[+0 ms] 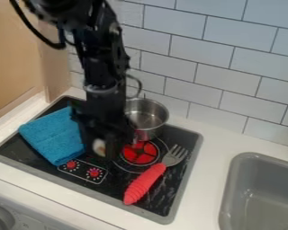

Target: Put the sushi inside the silver pot

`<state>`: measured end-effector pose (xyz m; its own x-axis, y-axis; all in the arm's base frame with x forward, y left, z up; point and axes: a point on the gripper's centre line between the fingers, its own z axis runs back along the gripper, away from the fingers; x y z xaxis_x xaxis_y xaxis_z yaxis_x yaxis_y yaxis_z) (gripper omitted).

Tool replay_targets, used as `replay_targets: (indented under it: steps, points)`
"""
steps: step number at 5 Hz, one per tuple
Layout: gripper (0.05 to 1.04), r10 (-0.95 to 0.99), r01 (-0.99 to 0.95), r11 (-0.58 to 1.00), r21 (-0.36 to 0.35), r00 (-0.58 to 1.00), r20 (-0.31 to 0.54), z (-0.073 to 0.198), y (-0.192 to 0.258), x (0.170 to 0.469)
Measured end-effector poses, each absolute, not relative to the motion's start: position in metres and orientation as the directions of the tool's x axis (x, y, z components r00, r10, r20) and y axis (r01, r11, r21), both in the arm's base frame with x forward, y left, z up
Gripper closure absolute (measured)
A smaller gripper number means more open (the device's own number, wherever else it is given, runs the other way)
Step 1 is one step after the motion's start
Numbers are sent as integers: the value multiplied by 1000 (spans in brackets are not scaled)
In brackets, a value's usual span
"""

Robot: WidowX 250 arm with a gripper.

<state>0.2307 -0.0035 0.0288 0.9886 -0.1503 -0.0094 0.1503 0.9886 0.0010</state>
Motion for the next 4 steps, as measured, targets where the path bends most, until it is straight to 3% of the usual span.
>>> replay_targets:
  steps: [2, 4]
  points:
    - [587, -140, 140, 990, -15, 990, 27, 51, -6, 236]
    - [587, -113, 117, 992, -56, 990, 82, 60, 0, 287]
